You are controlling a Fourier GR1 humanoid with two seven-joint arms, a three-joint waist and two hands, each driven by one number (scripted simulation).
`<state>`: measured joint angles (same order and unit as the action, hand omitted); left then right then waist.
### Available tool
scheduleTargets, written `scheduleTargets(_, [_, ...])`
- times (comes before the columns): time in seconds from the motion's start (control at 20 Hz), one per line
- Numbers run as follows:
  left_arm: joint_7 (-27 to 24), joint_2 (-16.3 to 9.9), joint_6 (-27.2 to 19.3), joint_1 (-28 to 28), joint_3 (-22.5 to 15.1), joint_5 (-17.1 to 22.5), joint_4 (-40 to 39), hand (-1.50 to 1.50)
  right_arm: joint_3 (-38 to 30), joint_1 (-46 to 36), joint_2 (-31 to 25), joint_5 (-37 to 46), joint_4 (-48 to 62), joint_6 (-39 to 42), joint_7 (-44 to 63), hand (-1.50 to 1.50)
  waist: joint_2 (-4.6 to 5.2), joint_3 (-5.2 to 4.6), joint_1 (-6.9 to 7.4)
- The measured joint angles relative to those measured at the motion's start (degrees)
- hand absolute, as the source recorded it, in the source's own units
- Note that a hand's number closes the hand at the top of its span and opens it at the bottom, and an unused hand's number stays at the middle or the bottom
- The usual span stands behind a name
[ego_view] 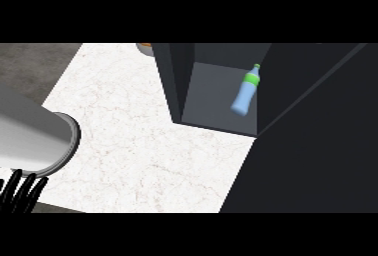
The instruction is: Pick up the bottled water, place it into the cabinet and close the cabinet
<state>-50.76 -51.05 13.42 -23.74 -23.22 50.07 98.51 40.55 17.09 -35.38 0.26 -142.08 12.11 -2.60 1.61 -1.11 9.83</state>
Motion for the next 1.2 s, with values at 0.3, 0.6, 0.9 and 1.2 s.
scheduleTargets(0.3, [0.39,-1.26,1.02,0.34,1.35,0.77,0.25,-1.50,0.15,-2.41,1.79,-1.76,0.51,1.24,3.48,1.50,0.54,-0.04,0.69])
scheduleTargets(0.6, [0.96,-2.36,1.79,0.83,2.69,1.68,0.37,-1.50,0.14,-3.73,5.56,-6.13,2.85,1.39,6.13,1.50,1.17,0.02,1.38])
scheduleTargets(0.9, [1.41,-3.28,2.42,0.82,3.82,2.25,0.27,-1.50,0.08,-7.33,10.94,-14.42,7.55,1.82,10.59,1.50,1.40,0.19,1.99])
scheduleTargets(1.2, [1.83,-3.89,3.38,0.55,5.19,3.57,-0.34,-1.50,-6.41,-14.07,14.72,-22.79,15.90,2.82,14.15,1.50,1.29,0.49,1.66])
